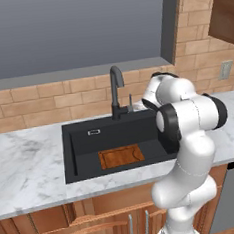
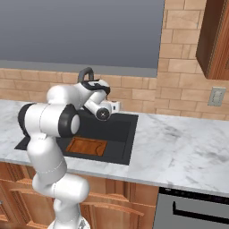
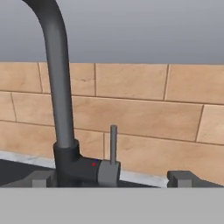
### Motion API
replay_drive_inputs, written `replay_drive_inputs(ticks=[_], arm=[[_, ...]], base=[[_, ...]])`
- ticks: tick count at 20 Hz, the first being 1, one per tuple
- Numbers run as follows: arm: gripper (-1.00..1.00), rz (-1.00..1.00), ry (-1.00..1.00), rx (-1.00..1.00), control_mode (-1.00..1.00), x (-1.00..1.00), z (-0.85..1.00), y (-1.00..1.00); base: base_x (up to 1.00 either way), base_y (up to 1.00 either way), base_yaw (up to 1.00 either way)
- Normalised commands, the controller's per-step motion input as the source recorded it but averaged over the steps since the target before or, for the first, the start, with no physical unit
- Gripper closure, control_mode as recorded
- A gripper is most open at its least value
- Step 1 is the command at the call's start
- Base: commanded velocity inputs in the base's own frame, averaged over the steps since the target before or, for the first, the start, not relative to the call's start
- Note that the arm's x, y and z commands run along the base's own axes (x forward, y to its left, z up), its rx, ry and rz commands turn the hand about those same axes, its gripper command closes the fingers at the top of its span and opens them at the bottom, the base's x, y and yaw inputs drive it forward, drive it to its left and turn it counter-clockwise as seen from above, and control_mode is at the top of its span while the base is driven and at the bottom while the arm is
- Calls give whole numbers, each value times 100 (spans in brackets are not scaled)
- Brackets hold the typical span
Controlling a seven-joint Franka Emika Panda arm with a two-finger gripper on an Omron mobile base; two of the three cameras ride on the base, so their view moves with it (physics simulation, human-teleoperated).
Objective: Turn on the sink faucet with hot water and rinse the cutting board for ten seconds, then turn off the faucet. Push the cutting board to reach the water if necessary.
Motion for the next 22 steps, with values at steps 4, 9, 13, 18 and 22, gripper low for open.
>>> replay_drive_inputs(ticks=[4, 9, 13, 18, 22], arm=[[-100, 0, 0, 0, -100, 23, 0, 4], [-100, 0, 0, 0, -100, 30, 0, 0], [-100, 0, 0, 0, -100, 25, 0, 0], [-100, 0, 0, 0, -100, 15, 0, 1], [-100, 0, 0, 0, -100, 6, 0, 1]], base=[[0, 0, 0], [0, 0, 0], [0, 0, 0], [0, 0, 0], [0, 0, 0]])
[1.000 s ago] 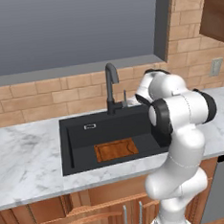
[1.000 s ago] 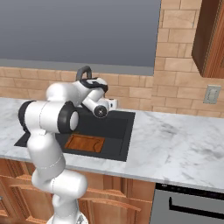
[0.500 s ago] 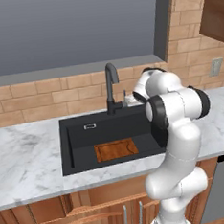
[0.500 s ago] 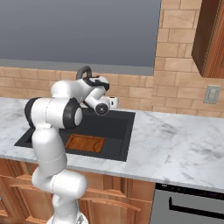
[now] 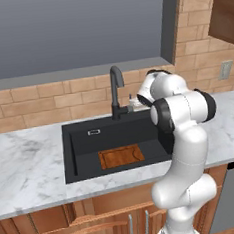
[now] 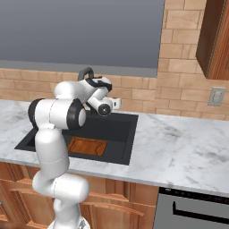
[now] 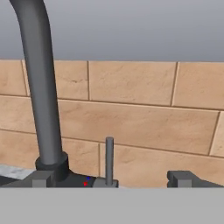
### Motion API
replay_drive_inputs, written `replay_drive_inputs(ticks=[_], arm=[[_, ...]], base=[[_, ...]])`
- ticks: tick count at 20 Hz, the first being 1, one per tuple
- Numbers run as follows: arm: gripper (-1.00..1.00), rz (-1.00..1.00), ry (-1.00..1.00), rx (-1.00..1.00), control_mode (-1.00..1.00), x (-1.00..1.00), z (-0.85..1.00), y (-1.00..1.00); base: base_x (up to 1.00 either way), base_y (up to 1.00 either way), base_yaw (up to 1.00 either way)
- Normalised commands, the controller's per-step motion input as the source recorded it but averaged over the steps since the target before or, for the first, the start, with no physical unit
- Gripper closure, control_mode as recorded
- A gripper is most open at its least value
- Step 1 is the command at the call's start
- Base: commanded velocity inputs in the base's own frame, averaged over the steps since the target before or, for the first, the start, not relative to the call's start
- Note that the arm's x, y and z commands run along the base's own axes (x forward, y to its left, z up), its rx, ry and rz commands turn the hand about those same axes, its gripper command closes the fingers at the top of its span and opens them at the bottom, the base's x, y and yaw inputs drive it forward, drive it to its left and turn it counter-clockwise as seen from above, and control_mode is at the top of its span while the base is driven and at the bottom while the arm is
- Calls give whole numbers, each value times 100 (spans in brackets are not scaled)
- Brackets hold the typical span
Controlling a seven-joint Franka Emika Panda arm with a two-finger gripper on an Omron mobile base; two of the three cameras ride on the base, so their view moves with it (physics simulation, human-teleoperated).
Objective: Turn on the sink faucet with hot water and rinse the cutting board for ten seconds, then turn off the faucet. Push the cutting board to reach the water if necessary.
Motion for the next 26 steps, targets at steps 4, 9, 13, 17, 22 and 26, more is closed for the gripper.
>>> replay_drive_inputs(ticks=[4, 9, 13, 17, 22, 26], arm=[[-100, 0, 0, 0, -100, 2, 0, 1], [-100, 0, 0, 0, -100, 19, 0, 0], [-100, 0, 0, 0, -100, 22, 0, 0], [-100, 0, 0, 0, -100, 10, 0, 0], [-100, 0, 0, 0, -100, 2, -1, 0], [-100, 0, 0, 0, -100, 5, -3, 0]], base=[[0, 0, 0], [0, 0, 0], [0, 0, 0], [0, 0, 0], [0, 0, 0], [0, 0, 0]])
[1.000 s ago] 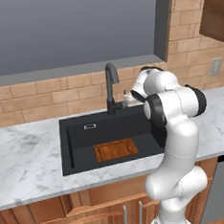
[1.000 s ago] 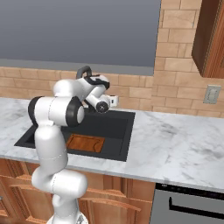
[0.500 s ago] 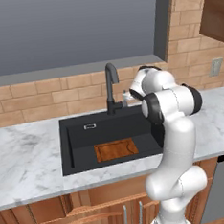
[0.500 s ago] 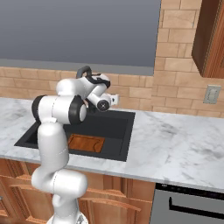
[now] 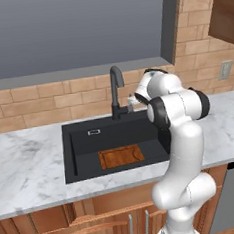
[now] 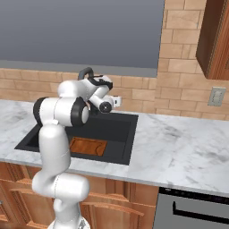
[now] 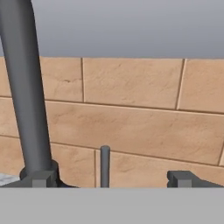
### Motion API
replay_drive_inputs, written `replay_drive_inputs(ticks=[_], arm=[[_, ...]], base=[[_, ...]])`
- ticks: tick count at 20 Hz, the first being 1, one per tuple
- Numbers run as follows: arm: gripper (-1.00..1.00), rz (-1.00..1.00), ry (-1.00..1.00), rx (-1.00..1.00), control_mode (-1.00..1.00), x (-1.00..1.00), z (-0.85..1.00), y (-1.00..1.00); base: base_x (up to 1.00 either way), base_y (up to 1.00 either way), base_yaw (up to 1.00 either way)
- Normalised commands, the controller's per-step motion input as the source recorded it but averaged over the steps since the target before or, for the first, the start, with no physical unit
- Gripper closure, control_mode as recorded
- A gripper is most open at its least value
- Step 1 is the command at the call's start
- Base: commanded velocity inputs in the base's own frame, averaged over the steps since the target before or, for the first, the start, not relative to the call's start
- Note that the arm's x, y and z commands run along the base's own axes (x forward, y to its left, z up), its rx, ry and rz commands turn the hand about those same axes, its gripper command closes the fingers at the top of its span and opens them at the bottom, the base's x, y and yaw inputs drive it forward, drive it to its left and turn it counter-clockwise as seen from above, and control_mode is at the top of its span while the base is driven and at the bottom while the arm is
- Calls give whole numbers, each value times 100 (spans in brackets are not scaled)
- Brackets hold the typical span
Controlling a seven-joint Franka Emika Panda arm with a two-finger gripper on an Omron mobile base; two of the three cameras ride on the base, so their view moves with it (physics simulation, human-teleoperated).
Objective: Turn on the sink faucet with hot water and rinse the cutting board for ten seconds, then turn off the faucet. Push the cutting board to reach the water if necessary.
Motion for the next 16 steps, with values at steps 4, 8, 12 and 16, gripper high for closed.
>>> replay_drive_inputs(ticks=[4, 8, 12, 16], arm=[[-100, 0, 0, 0, -100, 10, -3, 0], [-100, 0, 0, 0, -100, 10, -10, 0], [-100, 0, 0, 0, -100, 13, -18, 0], [-100, 0, 0, 0, -100, 16, -20, 0]], base=[[0, 0, 0], [0, 0, 0], [0, 0, 0], [0, 0, 0]])
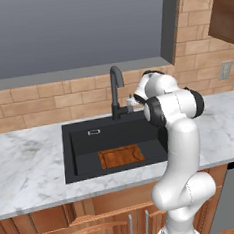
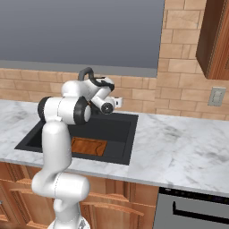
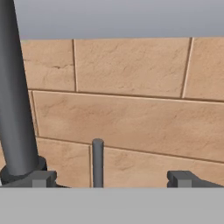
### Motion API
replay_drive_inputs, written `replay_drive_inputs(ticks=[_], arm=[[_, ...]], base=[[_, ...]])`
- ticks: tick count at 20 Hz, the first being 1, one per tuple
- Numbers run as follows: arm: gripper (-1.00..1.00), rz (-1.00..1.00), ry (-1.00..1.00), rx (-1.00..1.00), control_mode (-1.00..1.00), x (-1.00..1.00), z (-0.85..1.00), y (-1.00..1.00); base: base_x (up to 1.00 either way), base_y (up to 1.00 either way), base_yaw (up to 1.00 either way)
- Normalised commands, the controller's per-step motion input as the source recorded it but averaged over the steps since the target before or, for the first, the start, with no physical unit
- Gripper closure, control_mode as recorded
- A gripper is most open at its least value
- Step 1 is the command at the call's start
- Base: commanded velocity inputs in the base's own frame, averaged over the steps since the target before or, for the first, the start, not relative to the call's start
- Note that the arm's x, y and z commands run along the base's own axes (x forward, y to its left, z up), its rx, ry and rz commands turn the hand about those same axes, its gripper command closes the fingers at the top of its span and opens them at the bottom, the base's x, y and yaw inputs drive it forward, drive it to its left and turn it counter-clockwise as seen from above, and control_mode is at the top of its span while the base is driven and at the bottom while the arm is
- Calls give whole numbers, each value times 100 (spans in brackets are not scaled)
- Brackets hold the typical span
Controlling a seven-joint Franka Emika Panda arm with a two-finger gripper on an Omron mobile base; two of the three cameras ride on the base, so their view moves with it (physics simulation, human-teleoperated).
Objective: Turn on the sink faucet with hot water and rinse the cutting board for ten seconds, then turn off the faucet. Push the cutting board to reach the water if necessary.
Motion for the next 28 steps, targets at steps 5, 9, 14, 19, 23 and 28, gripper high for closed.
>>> replay_drive_inputs(ticks=[5, 9, 14, 19, 23, 28], arm=[[-100, 0, 0, 0, -100, 23, -17, 0], [-100, 0, 0, 0, -100, 23, -14, 0], [-100, 0, 0, 0, -100, 23, -10, 0], [-100, 0, 0, 0, -100, 21, -8, 0], [-100, 0, 0, 0, -100, 19, -4, 0], [-100, 0, 0, 0, -100, 16, -1, 0]], base=[[0, 0, 0], [0, 0, 0], [0, 0, 0], [0, 0, 0], [0, 0, 0], [0, 0, 0]])
